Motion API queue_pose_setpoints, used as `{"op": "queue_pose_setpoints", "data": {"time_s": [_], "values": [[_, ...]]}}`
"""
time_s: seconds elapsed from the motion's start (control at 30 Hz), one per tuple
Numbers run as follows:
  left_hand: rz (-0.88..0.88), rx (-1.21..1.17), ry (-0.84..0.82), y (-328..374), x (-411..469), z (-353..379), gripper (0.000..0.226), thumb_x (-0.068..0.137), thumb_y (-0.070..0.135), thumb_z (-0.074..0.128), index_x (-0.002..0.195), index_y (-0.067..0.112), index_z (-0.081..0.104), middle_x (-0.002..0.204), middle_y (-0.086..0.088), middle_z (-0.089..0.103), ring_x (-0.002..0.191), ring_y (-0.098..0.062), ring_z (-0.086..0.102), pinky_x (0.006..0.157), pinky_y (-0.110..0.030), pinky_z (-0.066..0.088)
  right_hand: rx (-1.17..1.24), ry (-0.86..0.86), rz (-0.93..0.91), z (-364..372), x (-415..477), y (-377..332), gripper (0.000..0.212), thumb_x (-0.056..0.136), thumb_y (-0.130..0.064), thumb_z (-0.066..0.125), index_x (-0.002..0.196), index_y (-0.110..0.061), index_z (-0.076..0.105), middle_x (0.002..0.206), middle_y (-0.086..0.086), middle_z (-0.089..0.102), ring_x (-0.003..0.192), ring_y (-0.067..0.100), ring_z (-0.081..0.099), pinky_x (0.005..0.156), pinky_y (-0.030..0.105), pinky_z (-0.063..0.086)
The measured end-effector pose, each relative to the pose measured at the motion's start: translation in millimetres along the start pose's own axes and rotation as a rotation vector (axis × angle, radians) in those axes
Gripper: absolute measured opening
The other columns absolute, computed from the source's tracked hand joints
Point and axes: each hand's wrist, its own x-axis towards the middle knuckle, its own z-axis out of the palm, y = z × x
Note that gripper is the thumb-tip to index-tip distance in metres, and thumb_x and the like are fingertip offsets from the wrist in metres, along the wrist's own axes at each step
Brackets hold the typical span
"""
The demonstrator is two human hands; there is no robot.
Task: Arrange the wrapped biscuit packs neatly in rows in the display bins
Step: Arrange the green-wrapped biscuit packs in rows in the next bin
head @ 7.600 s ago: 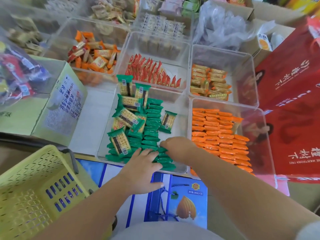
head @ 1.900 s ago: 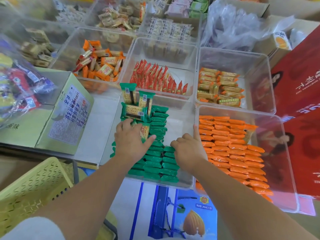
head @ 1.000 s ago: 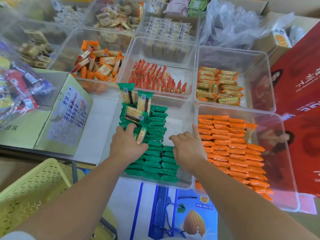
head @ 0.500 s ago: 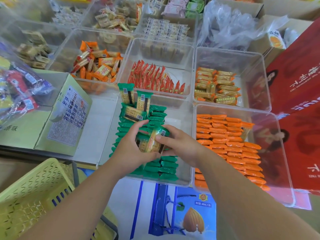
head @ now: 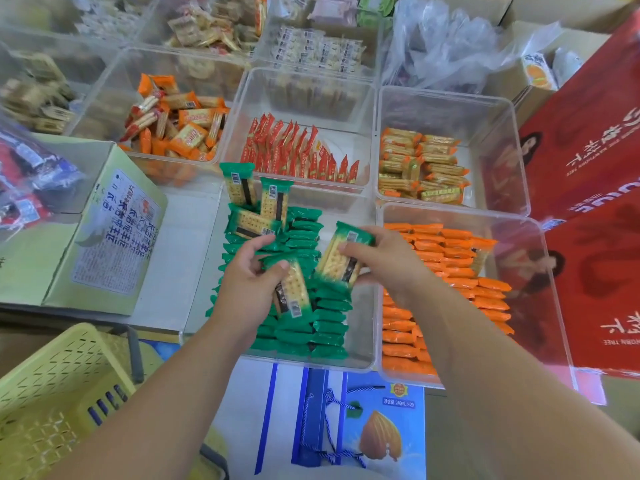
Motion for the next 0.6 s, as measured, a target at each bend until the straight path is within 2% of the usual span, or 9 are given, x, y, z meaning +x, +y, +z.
{"op": "queue_pose_setpoints", "data": {"time_s": [0.07,0.13,0.17,0.27,0.33,0.43,0.5,0.6], "values": [[-0.016,-0.056,0.103,1,6,-3,0.040,0.093,0.016,0.070,0.112,0.050,0.062,0.109,-0.010,0.069,0.090,-0.022,0.073,0.082,-0.047,0.060,-0.211,0.164,-0.103,-8,11,-8,0.033,0.089,-0.024,0.077,0.117,-0.013,0.064,0.099,0.000,0.075,0.088,0.018,0.074,0.072,0.039,0.063],[-0.022,-0.082,0.154,0,12,-6,0.039,0.089,0.012,0.074,0.109,0.044,0.064,0.107,-0.005,0.071,0.089,-0.021,0.073,0.081,-0.043,0.060,-0.548,0.256,-0.249,-7,21,-11,0.038,0.086,-0.028,0.077,0.120,-0.025,0.060,0.097,-0.012,0.067,0.088,0.010,0.067,0.069,0.030,0.058],[-0.027,-0.092,0.161,-1,13,-7,0.038,0.088,0.009,0.075,0.107,0.041,0.065,0.102,-0.001,0.073,0.089,-0.019,0.074,0.079,-0.040,0.061,-0.717,0.262,-0.321,-3,25,-9,0.040,0.085,-0.031,0.077,0.120,-0.028,0.058,0.095,-0.013,0.063,0.089,0.009,0.063,0.069,0.028,0.053],[-0.025,-0.063,0.169,0,15,-9,0.027,0.084,0.009,0.078,0.098,0.030,0.070,0.089,0.008,0.077,0.085,-0.012,0.074,0.077,-0.036,0.060,-1.304,0.271,-0.476,11,34,4,0.038,0.084,-0.047,0.072,0.115,-0.032,0.056,0.094,-0.005,0.061,0.104,0.019,0.048,0.079,0.037,0.030],[0.014,-0.026,0.179,3,16,-8,0.022,0.083,0.011,0.080,0.096,0.026,0.072,0.089,0.008,0.076,0.085,-0.011,0.073,0.080,-0.036,0.059,-1.544,0.175,-0.481,19,39,13,0.038,0.086,-0.052,0.067,0.114,-0.029,0.054,0.100,-0.001,0.065,0.109,0.026,0.045,0.082,0.041,0.029],[0.139,0.026,0.193,9,16,-6,0.026,0.081,0.011,0.081,0.100,0.028,0.072,0.094,0.011,0.075,0.089,-0.005,0.070,0.080,-0.026,0.056,-1.734,0.032,-0.462,25,44,28,0.049,0.088,-0.060,0.062,0.122,-0.027,0.052,0.106,0.001,0.066,0.109,0.030,0.045,0.087,0.046,0.031],[0.210,0.043,0.192,14,17,-5,0.028,0.082,0.014,0.081,0.098,0.034,0.072,0.097,0.015,0.074,0.092,-0.002,0.069,0.077,-0.017,0.054,-1.779,-0.011,-0.435,26,46,36,0.056,0.091,-0.061,0.058,0.133,-0.026,0.049,0.108,0.003,0.068,0.111,0.032,0.045,0.088,0.047,0.030],[0.261,0.095,0.170,20,24,-1,0.024,0.083,0.020,0.079,0.100,0.036,0.071,0.097,0.018,0.073,0.092,-0.002,0.068,0.075,-0.015,0.053,-1.768,-0.090,-0.382,23,50,40,0.056,0.095,-0.064,0.048,0.135,-0.024,0.049,0.108,0.004,0.068,0.108,0.030,0.049,0.087,0.047,0.030]]}}
